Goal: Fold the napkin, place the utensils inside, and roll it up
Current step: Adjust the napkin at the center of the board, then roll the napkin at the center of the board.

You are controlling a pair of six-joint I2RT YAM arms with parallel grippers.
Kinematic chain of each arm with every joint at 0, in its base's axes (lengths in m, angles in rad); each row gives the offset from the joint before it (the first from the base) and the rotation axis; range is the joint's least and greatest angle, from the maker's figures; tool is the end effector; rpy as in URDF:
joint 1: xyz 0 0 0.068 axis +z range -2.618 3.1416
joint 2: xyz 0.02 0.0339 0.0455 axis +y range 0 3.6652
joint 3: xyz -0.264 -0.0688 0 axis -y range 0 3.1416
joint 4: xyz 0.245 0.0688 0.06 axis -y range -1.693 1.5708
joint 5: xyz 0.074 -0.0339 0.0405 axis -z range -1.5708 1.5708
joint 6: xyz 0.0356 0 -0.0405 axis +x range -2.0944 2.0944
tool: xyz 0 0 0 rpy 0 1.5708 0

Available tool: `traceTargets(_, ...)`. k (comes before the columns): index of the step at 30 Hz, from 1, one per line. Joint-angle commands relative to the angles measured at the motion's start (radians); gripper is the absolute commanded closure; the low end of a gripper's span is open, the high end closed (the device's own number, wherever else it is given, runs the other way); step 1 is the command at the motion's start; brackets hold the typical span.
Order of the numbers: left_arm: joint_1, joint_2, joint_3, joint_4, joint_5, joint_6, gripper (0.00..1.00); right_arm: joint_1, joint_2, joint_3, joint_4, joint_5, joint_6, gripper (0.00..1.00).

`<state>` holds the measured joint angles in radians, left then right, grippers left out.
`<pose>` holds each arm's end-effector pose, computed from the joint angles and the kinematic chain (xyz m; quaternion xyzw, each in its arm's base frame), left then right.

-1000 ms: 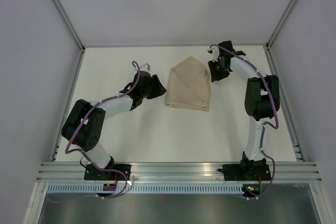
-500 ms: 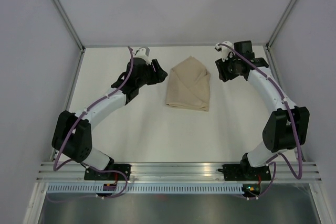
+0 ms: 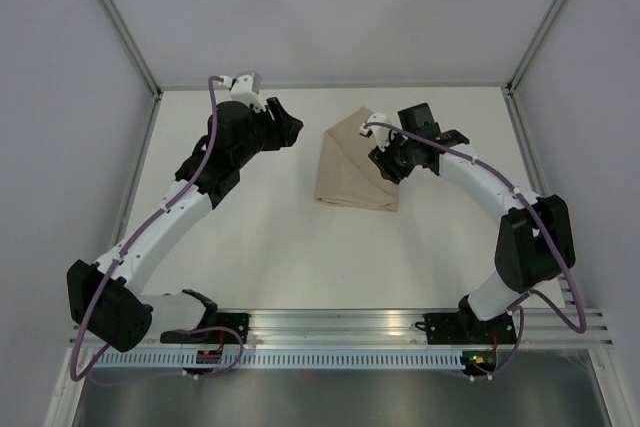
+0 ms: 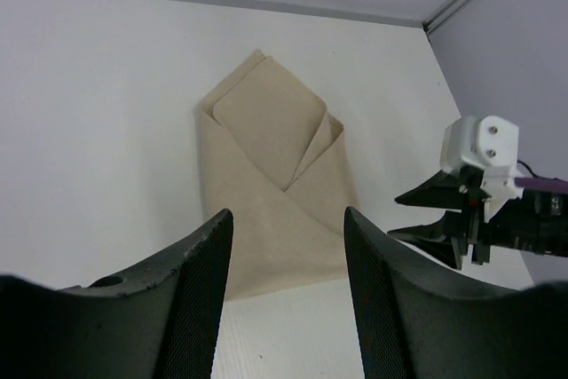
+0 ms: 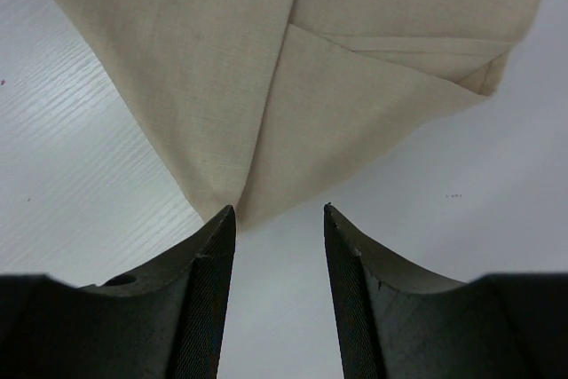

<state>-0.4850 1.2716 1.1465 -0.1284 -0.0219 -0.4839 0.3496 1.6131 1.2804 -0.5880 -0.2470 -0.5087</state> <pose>0.2647 -0.1386 0.3672 -0.0063 0.7908 -0.2774 0.5456 0.3240 0.1274 0.2676 -0.4271 0.8388 0.0912 0.3252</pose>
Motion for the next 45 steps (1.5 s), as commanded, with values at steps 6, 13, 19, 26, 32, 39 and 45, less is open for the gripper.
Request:
traceTargets(6,0.003,-0.025,0.056,-0.068,-0.019,0.054,0.42,0.138,0.024,-0.093,0.117,0.041,-0.065,0.49)
traceTargets(13,0.003,-0.029,0.044,-0.065,-0.023,0.056,0.43,0.202,0.054,-0.113,0.148,0.077,-0.063,0.50)
traceTargets(19,0.003,-0.020,0.044,-0.050,-0.003,0.045,0.43,0.253,0.073,-0.174,0.209,0.130,-0.076,0.50)
traceTargets(26,0.003,-0.009,0.038,-0.039,0.016,0.045,0.43,0.265,0.088,-0.182,0.220,0.144,-0.076,0.50)
traceTargets(32,0.003,-0.009,0.029,-0.030,0.014,0.050,0.43,0.304,0.091,-0.200,0.247,0.192,-0.080,0.50)
traceTargets(39,0.003,-0.015,0.004,-0.017,0.010,0.057,0.42,0.321,0.093,-0.222,0.267,0.213,-0.080,0.50)
traceTargets(45,0.003,-0.009,-0.008,-0.002,0.013,0.061,0.42,0.324,0.108,-0.239,0.293,0.238,-0.094,0.50)
